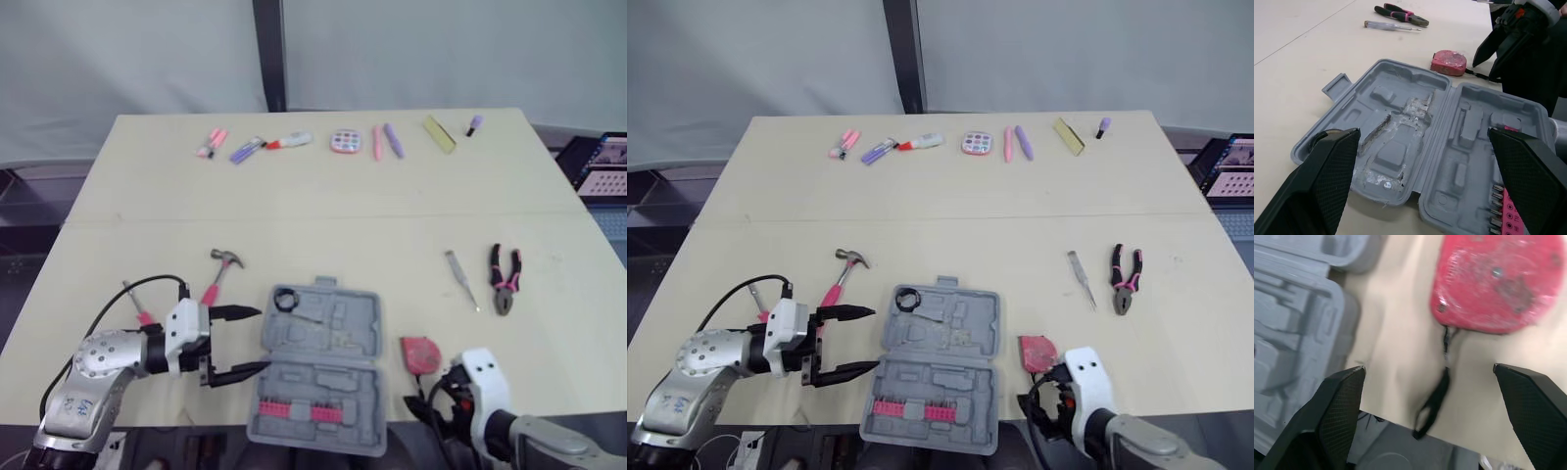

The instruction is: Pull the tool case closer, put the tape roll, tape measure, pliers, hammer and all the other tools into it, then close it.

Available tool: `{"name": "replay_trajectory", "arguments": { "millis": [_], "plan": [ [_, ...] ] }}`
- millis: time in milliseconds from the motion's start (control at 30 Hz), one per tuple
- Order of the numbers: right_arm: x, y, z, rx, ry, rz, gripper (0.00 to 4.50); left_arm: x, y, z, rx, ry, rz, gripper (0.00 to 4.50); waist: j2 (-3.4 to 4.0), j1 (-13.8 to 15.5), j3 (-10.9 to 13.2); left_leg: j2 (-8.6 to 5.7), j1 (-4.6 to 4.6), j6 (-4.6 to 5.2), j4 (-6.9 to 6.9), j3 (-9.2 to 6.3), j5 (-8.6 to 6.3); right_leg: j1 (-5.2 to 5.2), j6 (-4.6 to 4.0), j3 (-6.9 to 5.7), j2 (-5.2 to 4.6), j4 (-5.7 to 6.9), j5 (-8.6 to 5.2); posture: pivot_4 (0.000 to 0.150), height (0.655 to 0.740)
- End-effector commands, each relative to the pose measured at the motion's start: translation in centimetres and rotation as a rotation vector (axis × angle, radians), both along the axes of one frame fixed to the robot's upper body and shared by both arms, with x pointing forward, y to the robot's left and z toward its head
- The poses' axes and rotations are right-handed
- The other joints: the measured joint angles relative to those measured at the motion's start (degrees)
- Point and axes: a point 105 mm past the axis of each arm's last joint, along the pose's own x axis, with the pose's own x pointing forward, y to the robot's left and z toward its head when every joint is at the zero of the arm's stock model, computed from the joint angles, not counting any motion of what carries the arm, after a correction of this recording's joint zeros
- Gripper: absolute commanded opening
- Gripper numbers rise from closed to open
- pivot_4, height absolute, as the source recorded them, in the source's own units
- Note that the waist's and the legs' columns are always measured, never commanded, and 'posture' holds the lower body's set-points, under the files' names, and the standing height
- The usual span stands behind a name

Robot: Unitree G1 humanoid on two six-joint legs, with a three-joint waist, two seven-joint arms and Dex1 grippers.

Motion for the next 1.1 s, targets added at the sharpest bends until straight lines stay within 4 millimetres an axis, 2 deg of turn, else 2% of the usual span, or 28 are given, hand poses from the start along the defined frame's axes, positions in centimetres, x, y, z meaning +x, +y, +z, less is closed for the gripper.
{"name": "replay_trajectory", "arguments": {
  "millis": [33, 200, 367, 500, 633, 733, 967, 1100],
  "plan": [
    [-0.8, -0.9, 1.5, 0.041, -0.004, 0.064, 4.44, -0.4, -0.5, 0.8, -0.02, -0.027, -0.054, 4.5, 0.02, 0.0, 0.0, 0.0, 0.0, 0.0, 0.0, 0.01, 0.0, 0.0, 0.0, -0.01, 0.0, 0.0, 0.0, 0.15, 0.74],
    [-1.9, -2.6, 4.0, 0.062, -0.014, 0.297, 4.44, -1.0, -0.4, 1.0, 0.007, -0.021, -0.118, 4.5, 0.03, 0.0, 0.0, 0.04, -0.02, 0.02, 0.0, 0.09, 0.0, 0.14, 0.0, -0.05, 0.04, -0.08, 0.0, 0.15, 0.74],
    [-0.6, -4.5, 6.2, 0.059, -0.087, 0.459, 4.44, -1.1, 0.1, 1.2, 0.024, -0.026, -0.139, 4.5, -0.01, 0.0, 0.0, 0.12, -0.01, 0.05, 0.01, 0.23, 0.01, 0.28, 0.0, -0.06, 0.09, -0.3, 0.0, 0.15, 0.74],
    [0.2, -5.6, 6.4, 0.004, -0.095, 0.552, 4.44, -1.4, 0.4, 1.2, 0.032, -0.03, -0.145, 4.5, -0.03, 0.2, 0.0, 0.14, -0.04, 0.05, 0.01, 0.22, 0.0, 0.26, 0.0, -0.08, 0.11, -0.29, 0.0, 0.15, 0.74],
    [0.9, -5.4, 6.8, -0.013, -0.153, 0.701, 4.44, -1.9, 0.6, 0.9, 0.064, -0.028, -0.174, 4.5, -0.04, 0.3, 0.1, 0.13, -0.09, 0.07, 0.09, 0.21, 0.0, 0.26, 0.0, -0.08, 0.09, -0.3, 0.0, 0.15, 0.74],
    [1.8, -5.8, 6.6, -0.042, -0.168, 0.737, 4.44, -1.9, 0.8, 1.0, 0.061, -0.036, -0.169, 4.5, -0.05, 0.2, 0.1, 0.13, -0.09, 0.06, 0.12, 0.22, 0.0, 0.25, 0.0, -0.08, 0.08, -0.32, 0.0, 0.15, 0.74],
    [3.5, -5.0, 5.9, -0.07, -0.232, 0.892, 4.44, -2.0, 1.1, 1.1, 0.075, -0.059, -0.168, 4.5, -0.04, 0.2, 0.1, 0.14, -0.11, 0.06, 0.16, 0.21, 0.0, 0.22, 0.0, -0.09, 0.08, -0.3, 0.0, 0.15, 0.74],
    [5.3, -4.0, 5.2, -0.087, -0.32, 0.986, 4.44, -2.2, 1.1, 1.0, 0.059, -0.058, -0.161, 4.5, -0.07, 0.0, 0.1, 0.15, -0.13, 0.06, 0.18, 0.21, 0.0, 0.21, 0.0, -0.11, 0.08, -0.31, 0.0, 0.15, 0.74]
  ]
}}
